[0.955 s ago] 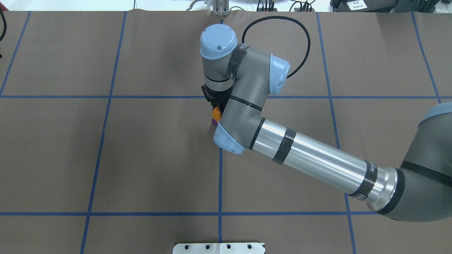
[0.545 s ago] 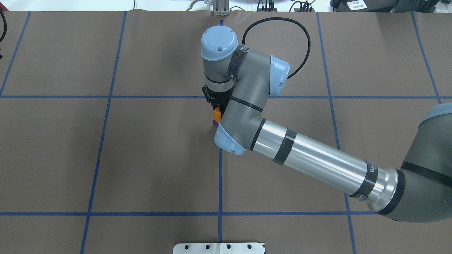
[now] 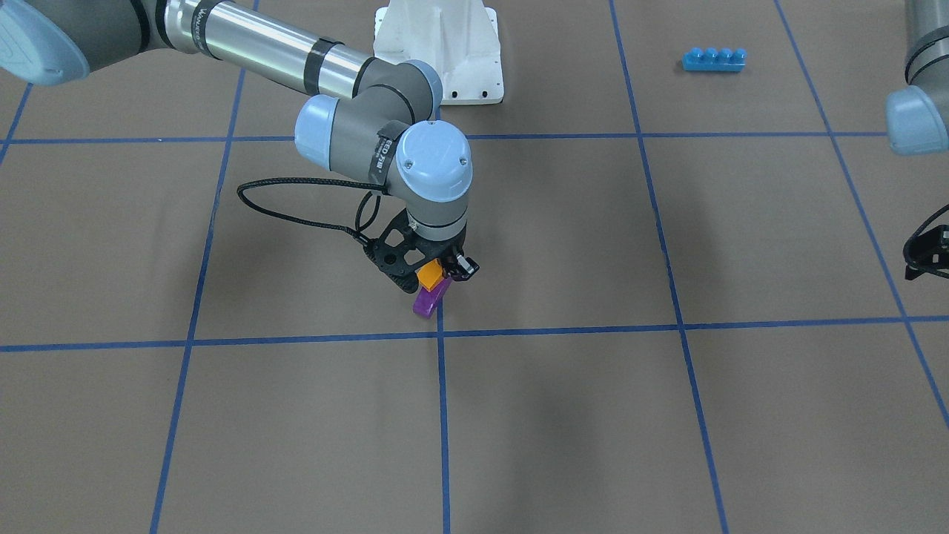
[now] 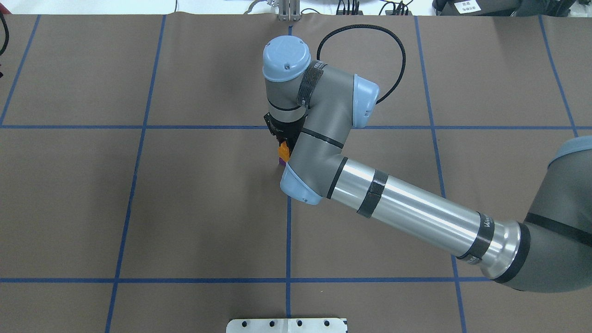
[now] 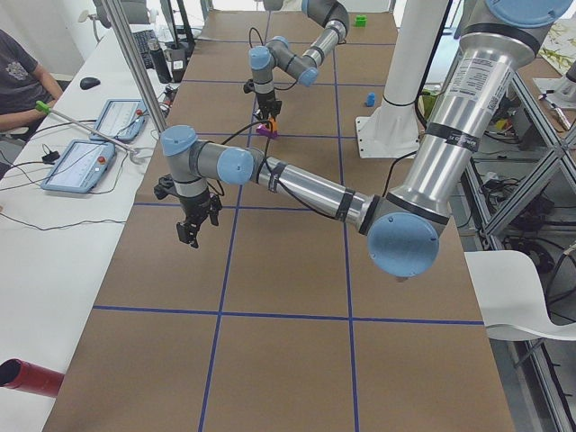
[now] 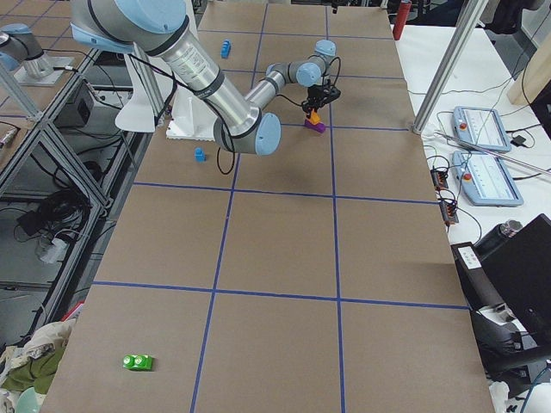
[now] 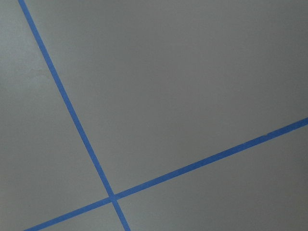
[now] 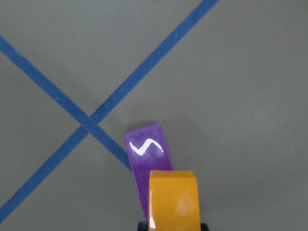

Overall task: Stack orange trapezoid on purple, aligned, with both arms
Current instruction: 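Lower and align the orange block onto the purple block with the right gripper, then open the right gripper and lift it away from the stack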

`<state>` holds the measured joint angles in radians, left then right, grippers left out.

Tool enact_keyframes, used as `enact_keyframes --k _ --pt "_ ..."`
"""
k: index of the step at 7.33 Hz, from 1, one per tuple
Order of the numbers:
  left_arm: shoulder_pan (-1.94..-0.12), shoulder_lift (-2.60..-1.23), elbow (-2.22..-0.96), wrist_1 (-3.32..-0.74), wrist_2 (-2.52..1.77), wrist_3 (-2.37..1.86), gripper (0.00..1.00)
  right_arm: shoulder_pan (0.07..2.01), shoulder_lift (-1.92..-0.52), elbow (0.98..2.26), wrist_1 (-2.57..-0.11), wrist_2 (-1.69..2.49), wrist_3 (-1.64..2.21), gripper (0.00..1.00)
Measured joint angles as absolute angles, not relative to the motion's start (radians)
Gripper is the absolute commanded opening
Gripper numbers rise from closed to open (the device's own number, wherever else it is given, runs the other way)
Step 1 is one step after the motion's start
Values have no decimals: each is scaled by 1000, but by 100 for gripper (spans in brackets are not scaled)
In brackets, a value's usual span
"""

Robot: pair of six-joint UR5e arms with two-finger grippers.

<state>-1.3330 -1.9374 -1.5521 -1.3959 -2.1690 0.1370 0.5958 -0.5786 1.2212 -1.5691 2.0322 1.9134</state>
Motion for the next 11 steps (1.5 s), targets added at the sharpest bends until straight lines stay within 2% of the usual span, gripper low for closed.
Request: enact_keyframes --k 1,2,3,8,9,11 --pt "-1333 -1937 -1552 -1396 -2169 135 100 593 -581 1222 -1565 2025 1913 0" --pt "-1333 -1938 -1552 -1396 -2169 134 100 592 -585 1221 -1554 2021 1912 26" --pt "-1333 -1938 -1553 -1396 -2169 134 100 593 -591 1220 -1538 2019 1912 99" --pt "-1332 -1940 -1554 -1396 -2169 133 100 616 -594 1263 -1531 2019 1912 100" --pt "-1333 -1940 -1554 -1396 -2169 135 100 632 -597 1299 -1543 2024 1911 100" --pt "-1334 -1936 -1561 -1398 -2169 146 100 711 -644 1492 -1650 2065 1846 100"
